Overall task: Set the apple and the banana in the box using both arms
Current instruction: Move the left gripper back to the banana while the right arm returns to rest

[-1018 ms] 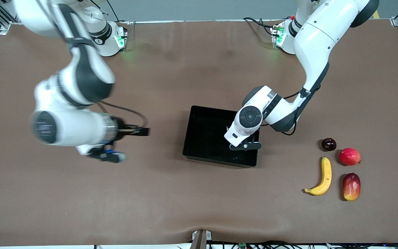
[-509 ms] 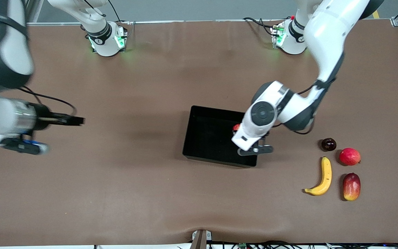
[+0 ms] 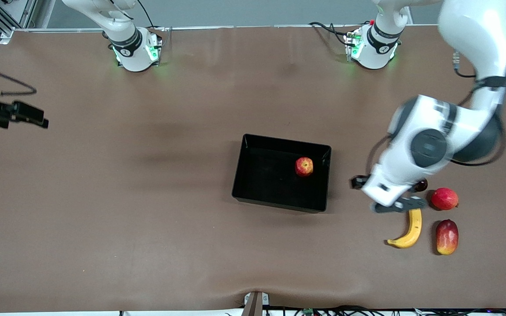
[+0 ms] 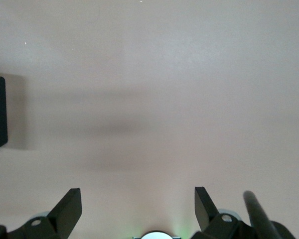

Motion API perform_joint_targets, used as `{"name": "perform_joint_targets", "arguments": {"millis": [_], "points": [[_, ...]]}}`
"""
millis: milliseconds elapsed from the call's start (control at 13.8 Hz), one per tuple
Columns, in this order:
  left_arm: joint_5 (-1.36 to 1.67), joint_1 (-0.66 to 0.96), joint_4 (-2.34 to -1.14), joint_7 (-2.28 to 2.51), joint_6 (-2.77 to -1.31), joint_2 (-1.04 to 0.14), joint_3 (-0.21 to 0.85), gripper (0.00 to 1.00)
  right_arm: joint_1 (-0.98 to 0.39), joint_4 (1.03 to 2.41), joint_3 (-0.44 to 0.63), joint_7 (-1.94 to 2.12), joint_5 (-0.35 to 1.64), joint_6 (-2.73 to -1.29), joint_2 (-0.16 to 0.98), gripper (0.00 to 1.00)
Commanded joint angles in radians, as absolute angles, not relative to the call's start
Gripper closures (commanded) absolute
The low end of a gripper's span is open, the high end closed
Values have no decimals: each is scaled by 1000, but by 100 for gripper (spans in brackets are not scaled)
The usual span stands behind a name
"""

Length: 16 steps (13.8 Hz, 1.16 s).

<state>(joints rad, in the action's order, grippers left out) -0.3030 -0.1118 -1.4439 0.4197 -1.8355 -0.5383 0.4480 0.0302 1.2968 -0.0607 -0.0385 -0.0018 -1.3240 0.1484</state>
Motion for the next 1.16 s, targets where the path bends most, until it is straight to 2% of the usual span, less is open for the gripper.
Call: {"name": "perform_joint_targets", "arguments": {"millis": [0,218,364,509,655,873,945,1018,1091], "points": [[-351,-205,-1443,267,-1896,-601,457,0,35,1463,-64,-12,-31,-1365,20,0],[-480,-282,-1450,160,-2006,-676,459,0,31,1482,-67,23,-26,-1360,-3,0],[-521,-314,-1450,70,-2095,-731,456,0,43,1436,-64,31,-28,-1378,15,0],[-535,-342,-1450,-9,-2178,-791,456,0,29,1340,-66,26,-37,-1336,25,0],[-554,-345,-1450,-12,-2204,-817,442,9,40,1315,-61,31,-11,-1321,25,0],[-557,-345,-1453,-5,-2256,-851,405,11,46,1341,-63,29,9,-1290,25,0],[-560,-344,-1454,-6,-2278,-856,382,14,64,1341,-61,31,44,-1292,25,0],[-561,-345,-1454,-6,-2298,-865,376,23,83,1342,-61,32,61,-1293,25,0],[-560,-345,-1453,-6,-2299,-867,376,45,87,1342,-61,32,64,-1295,25,0]]}}
